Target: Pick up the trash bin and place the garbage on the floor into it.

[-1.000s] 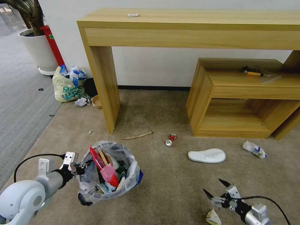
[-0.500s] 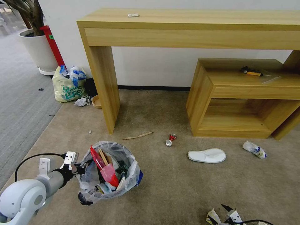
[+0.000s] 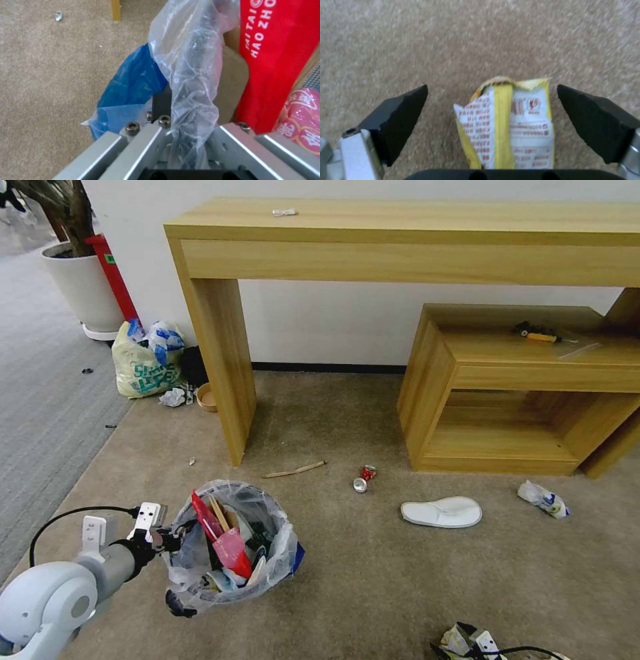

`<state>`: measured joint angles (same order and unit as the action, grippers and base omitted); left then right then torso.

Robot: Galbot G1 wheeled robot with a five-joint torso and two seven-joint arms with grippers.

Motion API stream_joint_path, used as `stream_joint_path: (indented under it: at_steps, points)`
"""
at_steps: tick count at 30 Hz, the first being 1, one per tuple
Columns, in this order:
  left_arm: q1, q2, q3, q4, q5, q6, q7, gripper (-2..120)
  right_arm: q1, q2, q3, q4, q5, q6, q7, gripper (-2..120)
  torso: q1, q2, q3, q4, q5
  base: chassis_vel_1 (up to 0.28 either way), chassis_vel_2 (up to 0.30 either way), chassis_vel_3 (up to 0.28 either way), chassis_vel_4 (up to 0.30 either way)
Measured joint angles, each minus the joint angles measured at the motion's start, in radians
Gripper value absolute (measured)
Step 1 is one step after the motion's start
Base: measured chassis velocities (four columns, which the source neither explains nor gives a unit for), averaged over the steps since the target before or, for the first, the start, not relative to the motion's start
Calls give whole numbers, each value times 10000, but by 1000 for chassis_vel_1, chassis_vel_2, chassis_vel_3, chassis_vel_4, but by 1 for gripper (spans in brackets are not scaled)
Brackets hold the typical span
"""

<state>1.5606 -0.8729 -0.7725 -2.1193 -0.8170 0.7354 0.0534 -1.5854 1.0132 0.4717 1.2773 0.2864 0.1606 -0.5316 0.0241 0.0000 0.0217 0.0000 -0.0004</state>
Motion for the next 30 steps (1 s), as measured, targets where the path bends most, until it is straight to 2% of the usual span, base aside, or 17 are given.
stream_joint_path:
  at_steps: [3, 4, 7, 9, 11, 12, 15, 16, 19, 21, 23, 24, 26, 30]
  points:
    - [5, -2, 1, -11, -29, 0, -50, 0, 99, -16, -105, -178, -38, 8, -14, 86, 0, 1, 0, -1, 0, 0, 0, 0, 0]
    - [5, -2, 1, -11, -29, 0, -50, 0, 99, -16, -105, -178, -38, 8, -14, 86, 0, 1, 0, -1, 0, 0, 0, 0, 0]
    - [6, 5, 11, -11, -33, 0, -62, 0, 208, -13, -146, -335, -68, 64, 1, 72, 0, 1, 0, -2, -8, 0, 0, 0, 0]
    - [3, 11, 12, -10, -41, 0, -66, 0, 224, -14, -146, -366, -68, 71, 13, 68, 0, 0, 0, -4, -9, 0, 0, 0, 0]
    - [-1, 24, 13, -11, -50, 0, -74, 0, 267, -15, -144, -429, -81, 83, 35, 57, 1, 1, 0, -5, -12, 0, 0, 0, 0]
    - [-1, 24, 13, -11, -50, 0, -74, 0, 267, -15, -144, -429, -81, 83, 35, 57, 1, 1, 0, -5, -12, 0, 0, 0, 0]
    - [6, 42, 15, -39, -55, 0, -79, 0, 277, -11, -142, -434, -113, 102, 70, 43, 0, 1, -1, -2, -7, 0, 0, 0, 0]
    - [6, 42, 15, -39, -55, 0, -79, 0, 277, -11, -142, -434, -113, 102, 70, 43, 0, 1, -1, -2, -7, 0, 0, 0, 0]
    - [25, 47, 15, -58, -58, 0, -83, 0, 271, 57, -119, -433, -262, 156, 97, 28, 0, 1, -1, -2, 1, 0, 0, 0, 0]
    - [30, 47, 14, -64, -57, 0, -83, 0, 262, 69, -112, -421, -292, 169, 94, 25, 0, 1, -1, 3, -3, 0, 0, 0, 0]
    - [48, 57, -1, -82, -59, 0, -82, 0, 194, 119, -89, -341, -358, 198, 106, 14, 0, 1, 0, 2, 10, 0, 0, 0, 0]
    - [48, 57, -1, -82, -59, 0, -82, 0, 194, 119, -89, -341, -358, 198, 106, 14, 0, 1, 0, 2, 10, 0, 0, 0, 0]
    - [69, 79, -29, -110, -63, 0, -83, 0, 128, 129, -56, -176, -464, 204, 118, 3, 0, -1, 1, 0, 12, 0, 0, 0, 0]
    - [76, 101, -33, -125, -69, 0, -82, 0, 97, 103, 106, 253, -539, 243, 198, 0, 0, -1, 1, 0, 7, 0, 0, 0, 0]
